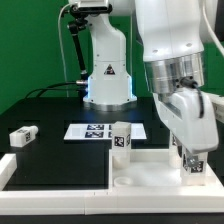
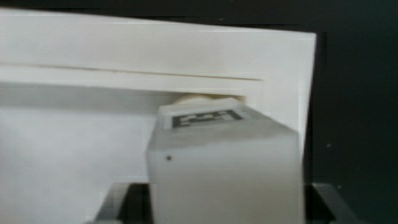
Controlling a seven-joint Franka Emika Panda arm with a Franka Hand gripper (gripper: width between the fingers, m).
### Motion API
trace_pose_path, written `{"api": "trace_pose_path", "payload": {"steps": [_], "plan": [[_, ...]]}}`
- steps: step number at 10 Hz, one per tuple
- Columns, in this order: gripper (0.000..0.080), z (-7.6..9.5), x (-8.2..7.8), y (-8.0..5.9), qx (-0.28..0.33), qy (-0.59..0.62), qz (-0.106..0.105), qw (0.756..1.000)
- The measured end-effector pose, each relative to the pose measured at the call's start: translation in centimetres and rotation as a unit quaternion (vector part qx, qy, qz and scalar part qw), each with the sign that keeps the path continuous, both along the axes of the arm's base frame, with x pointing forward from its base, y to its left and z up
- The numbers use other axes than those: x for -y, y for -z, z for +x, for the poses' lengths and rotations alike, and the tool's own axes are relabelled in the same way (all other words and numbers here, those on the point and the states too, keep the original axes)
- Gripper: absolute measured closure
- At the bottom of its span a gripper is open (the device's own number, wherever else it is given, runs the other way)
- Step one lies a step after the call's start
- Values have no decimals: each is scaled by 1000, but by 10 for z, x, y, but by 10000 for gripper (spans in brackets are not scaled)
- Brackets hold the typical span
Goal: Assemble square table
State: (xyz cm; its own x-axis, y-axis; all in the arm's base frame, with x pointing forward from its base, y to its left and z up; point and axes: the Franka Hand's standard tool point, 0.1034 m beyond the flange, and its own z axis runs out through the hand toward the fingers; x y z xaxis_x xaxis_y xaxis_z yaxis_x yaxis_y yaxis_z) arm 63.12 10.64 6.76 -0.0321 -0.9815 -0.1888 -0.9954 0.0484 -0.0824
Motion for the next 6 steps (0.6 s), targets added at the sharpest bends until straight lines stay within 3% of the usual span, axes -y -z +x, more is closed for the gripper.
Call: {"api": "trace_pose_path", "payload": {"steps": [3, 4, 5, 6], "plan": [[496, 0, -1, 0, 3, -20, -1, 1000], [272, 1, -2, -1, 16, -100, -19, 995], [272, 3, -6, -3, 32, -202, -41, 978], [165, 3, -9, -3, 37, -233, -45, 971]]}}
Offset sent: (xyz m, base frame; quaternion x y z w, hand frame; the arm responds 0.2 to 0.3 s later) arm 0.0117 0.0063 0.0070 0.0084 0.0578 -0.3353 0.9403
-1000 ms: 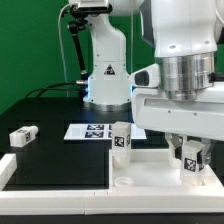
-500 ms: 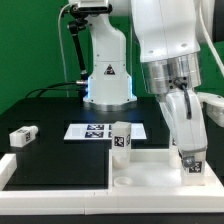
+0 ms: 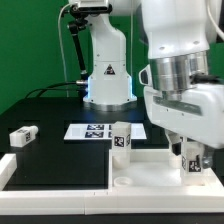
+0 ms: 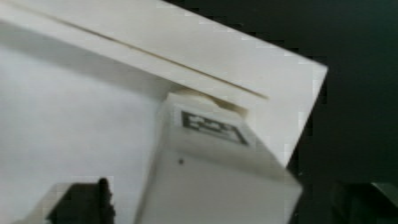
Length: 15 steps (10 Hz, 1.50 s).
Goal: Assemble square table
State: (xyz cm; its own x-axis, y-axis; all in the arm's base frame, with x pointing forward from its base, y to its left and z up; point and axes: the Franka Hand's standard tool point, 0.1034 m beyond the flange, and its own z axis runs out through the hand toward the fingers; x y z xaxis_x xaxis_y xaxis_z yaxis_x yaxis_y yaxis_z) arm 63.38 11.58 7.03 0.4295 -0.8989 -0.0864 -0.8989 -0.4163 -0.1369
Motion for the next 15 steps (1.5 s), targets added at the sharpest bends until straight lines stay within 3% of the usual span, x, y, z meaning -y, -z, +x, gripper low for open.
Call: {"api": "trace_pose_path", "payload": {"steps": [3, 5, 8, 10, 11, 12, 13, 15], "plan": [[153, 0, 2, 0, 13, -95, -9, 995], [151, 0, -2, 0, 27, -236, -40, 971], [151, 0, -2, 2, 53, -389, -62, 917], [162, 0, -3, 3, 54, -383, -61, 920], [322, 0, -3, 3, 54, -383, -61, 920], [322, 0, -3, 3, 53, -374, -60, 924], [491, -2, -2, 4, 46, -330, -56, 941], [505, -2, 0, 5, 39, -266, -51, 962]]}}
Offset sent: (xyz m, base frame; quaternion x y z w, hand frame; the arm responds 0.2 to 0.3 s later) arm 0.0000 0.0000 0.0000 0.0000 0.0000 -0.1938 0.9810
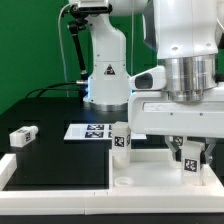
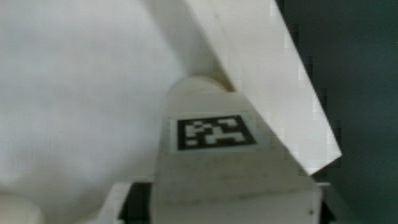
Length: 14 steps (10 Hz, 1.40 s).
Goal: Assemble square table
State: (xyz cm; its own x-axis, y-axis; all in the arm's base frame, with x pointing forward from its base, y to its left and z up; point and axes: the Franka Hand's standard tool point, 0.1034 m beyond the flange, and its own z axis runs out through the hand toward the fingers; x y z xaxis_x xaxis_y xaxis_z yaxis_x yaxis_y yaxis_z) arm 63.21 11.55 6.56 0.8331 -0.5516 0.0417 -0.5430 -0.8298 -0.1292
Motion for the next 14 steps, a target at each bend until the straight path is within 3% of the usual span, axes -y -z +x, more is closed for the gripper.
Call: {"api": "trace_pose_path", "payload": {"steps": [3, 6, 8, 10, 14], "plan": [[505, 0, 2, 0, -9, 95, 11, 995], [505, -2, 5, 0, -35, 273, 47, 960], [505, -3, 2, 1, -60, 429, 79, 898], [505, -3, 3, 1, -77, 511, 108, 849], [505, -3, 2, 1, -90, 593, 115, 792]]}}
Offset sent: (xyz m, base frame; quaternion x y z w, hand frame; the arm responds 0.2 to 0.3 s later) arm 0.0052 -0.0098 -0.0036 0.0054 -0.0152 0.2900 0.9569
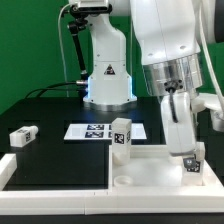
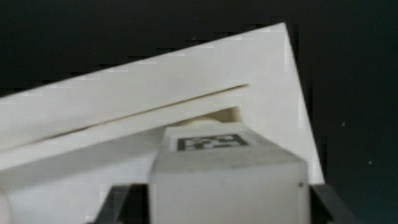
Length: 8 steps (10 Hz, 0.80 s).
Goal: Assemble square table
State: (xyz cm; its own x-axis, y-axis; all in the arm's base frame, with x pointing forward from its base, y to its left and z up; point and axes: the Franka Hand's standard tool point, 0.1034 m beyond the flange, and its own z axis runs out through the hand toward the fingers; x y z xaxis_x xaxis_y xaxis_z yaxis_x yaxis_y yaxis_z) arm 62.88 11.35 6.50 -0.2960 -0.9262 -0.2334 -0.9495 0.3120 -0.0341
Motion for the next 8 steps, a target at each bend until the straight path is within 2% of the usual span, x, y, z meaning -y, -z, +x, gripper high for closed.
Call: {"api": "trace_pose_path", "payload": {"steps": [3, 4, 5, 6, 7, 8], "plan": [[505, -1, 1, 1, -2, 7, -3, 1000], [322, -1, 1, 1, -2, 7, -3, 1000], [193, -1, 1, 1, -2, 7, -3, 1000], [193, 0, 2, -3, 2, -7, -3, 1000], [157, 1, 6, -20, 11, -26, -2, 1000], [151, -2, 19, -42, 27, -46, -5, 999]]}}
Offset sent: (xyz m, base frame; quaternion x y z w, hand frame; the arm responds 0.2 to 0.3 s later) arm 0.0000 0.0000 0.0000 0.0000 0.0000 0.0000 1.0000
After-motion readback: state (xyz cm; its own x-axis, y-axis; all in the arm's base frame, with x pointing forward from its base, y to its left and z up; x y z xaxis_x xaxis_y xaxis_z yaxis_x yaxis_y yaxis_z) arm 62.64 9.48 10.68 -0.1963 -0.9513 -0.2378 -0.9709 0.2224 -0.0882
